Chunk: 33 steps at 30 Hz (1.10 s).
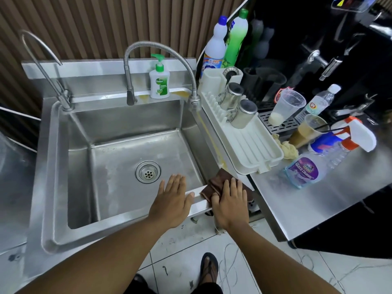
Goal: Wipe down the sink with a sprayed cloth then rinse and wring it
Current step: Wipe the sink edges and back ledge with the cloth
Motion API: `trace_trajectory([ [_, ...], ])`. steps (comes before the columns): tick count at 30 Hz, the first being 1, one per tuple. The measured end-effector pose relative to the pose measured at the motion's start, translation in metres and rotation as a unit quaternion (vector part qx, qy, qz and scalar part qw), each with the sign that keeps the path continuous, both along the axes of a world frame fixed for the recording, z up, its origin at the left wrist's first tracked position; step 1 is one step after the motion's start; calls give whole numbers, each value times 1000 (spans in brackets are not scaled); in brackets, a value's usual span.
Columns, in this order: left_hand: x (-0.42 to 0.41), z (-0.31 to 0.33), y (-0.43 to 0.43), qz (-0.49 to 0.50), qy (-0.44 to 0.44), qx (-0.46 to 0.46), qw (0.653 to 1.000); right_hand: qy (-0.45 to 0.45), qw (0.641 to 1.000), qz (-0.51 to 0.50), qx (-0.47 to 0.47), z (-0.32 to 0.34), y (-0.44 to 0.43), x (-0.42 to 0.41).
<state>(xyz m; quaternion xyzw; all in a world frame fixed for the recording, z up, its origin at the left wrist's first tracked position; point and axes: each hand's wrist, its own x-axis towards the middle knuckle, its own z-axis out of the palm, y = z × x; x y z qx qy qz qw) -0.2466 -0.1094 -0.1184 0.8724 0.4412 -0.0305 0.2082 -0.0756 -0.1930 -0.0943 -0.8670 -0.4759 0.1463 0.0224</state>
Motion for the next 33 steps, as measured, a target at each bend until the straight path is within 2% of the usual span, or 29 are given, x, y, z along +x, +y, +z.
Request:
trace_trajectory([
  [7, 0, -3, 1, 1, -12, 4, 1000, 23, 998, 54, 29, 1, -11, -38],
  [10, -1, -2, 1, 1, -8, 13, 1000, 24, 999, 19, 31, 0, -9, -17],
  [15, -4, 5, -1, 18, 5, 3, 1000, 13, 998, -58, -27, 1, 5, 20],
  [25, -28, 0, 2, 63, 45, -19, 997, 14, 999, -31, -5, -3, 0, -50],
  [30, -29, -1, 0, 58, 38, -12, 998, 29, 994, -108, -7, -1, 17, -10],
  [33, -31, 1, 1, 60, 32, -17, 998, 16, 994, -104, -11, -3, 21, 3],
])
